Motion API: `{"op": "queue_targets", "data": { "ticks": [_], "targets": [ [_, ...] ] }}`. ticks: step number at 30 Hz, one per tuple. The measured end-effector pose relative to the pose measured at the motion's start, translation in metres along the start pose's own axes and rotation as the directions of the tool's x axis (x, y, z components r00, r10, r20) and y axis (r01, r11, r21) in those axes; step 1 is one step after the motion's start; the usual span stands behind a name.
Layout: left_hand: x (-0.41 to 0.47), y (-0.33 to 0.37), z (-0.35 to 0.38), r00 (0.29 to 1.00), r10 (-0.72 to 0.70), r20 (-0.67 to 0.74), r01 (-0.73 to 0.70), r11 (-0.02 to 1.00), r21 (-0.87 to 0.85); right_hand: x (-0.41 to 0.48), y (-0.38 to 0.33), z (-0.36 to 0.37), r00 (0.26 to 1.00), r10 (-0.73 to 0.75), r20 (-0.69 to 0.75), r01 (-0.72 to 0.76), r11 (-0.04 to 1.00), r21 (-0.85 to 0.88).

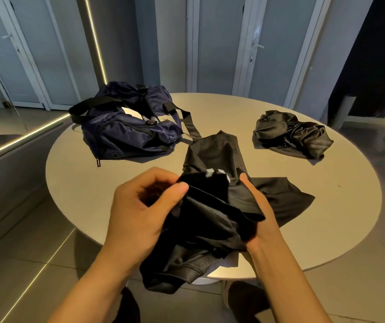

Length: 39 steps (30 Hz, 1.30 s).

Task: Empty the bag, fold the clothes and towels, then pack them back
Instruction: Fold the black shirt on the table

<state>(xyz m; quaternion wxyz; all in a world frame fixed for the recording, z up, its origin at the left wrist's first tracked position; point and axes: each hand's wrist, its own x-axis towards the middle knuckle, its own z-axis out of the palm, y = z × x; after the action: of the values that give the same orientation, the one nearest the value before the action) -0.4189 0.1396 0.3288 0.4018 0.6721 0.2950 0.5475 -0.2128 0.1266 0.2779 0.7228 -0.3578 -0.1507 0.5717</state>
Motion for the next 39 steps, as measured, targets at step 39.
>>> {"op": "queue_targets", "data": {
  "ticks": [39],
  "targets": [
    [-0.022,-0.044,-0.014,0.92,-0.391,-0.022,0.26,0.568,0.781,-0.1,-0.098,0.043,0.896,-0.255,0.364,0.445,0.515,-0.733]
  ]
}}
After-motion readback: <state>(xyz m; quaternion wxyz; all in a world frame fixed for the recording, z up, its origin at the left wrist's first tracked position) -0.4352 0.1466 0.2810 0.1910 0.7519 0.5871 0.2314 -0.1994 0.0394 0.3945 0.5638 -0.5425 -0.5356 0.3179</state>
